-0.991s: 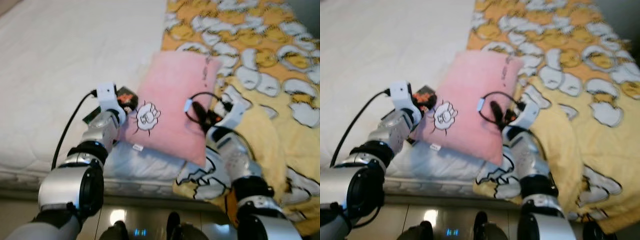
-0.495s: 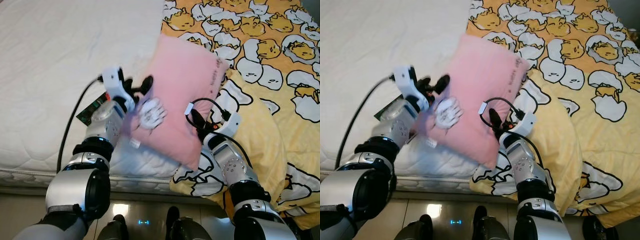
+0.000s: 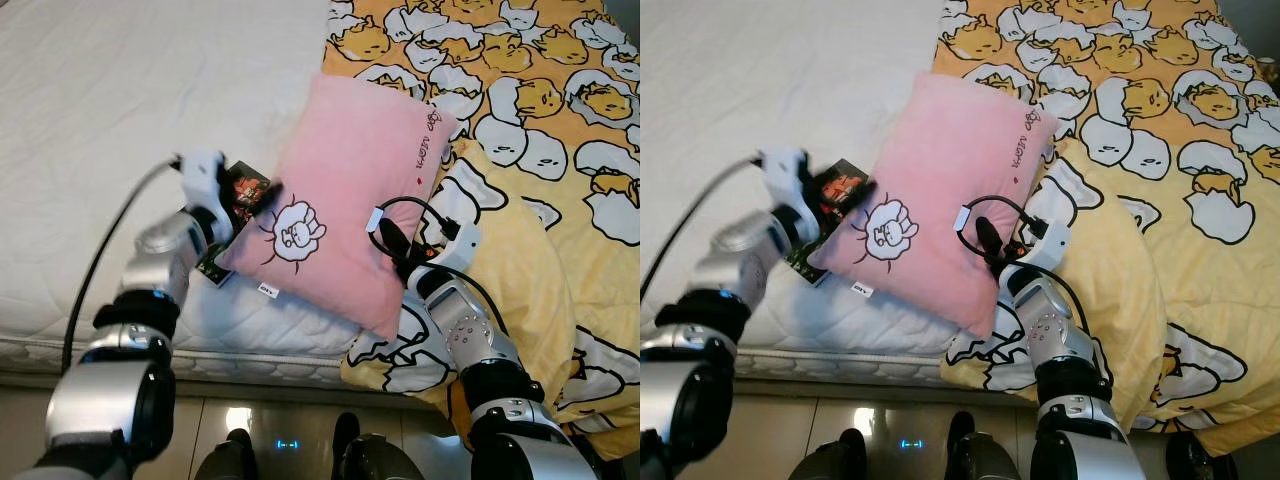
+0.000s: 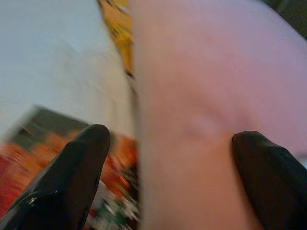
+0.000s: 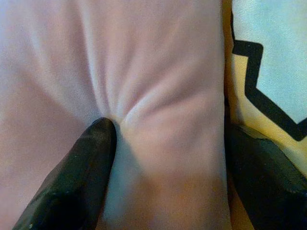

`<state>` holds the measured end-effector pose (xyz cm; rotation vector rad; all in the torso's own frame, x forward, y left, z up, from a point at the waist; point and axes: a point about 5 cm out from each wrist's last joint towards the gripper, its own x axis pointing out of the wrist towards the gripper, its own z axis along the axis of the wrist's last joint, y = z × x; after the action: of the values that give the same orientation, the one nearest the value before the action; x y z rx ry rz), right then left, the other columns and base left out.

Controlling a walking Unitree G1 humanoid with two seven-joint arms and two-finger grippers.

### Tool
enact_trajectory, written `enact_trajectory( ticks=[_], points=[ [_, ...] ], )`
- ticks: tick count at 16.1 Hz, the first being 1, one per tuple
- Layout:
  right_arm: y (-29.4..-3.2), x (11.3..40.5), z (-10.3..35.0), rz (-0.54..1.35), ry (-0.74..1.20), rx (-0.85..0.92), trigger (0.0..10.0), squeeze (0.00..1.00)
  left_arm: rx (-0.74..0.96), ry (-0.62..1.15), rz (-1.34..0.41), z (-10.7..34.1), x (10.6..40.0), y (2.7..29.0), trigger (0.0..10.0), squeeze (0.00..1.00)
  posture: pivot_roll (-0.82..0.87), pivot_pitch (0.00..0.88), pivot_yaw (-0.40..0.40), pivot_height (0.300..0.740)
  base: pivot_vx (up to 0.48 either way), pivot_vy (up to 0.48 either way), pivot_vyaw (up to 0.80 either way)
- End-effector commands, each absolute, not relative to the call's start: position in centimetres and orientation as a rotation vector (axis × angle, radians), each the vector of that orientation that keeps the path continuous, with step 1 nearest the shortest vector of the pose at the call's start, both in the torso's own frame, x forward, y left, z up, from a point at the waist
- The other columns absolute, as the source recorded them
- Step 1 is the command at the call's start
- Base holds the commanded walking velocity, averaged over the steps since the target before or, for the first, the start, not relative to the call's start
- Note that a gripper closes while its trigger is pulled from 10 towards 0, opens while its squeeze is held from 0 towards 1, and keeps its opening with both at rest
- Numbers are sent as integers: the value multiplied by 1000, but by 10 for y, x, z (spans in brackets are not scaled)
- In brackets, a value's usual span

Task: Clean up the room

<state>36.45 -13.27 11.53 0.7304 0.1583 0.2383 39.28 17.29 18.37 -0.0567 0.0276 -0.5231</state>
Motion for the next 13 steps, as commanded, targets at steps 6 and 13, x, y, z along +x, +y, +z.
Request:
enact_trajectory(
  ticks=[6,13],
  points=[
    [-126,363,107,261,213,728,10000,0,-164,119,-667,153,381,120,10000,0,26,286,-84,740,0,0,0],
    [-118,362,101,277,248,707,0,0,-204,274,-587,111,373,94,0,0,8,270,-87,740,0,0,0]
  ],
)
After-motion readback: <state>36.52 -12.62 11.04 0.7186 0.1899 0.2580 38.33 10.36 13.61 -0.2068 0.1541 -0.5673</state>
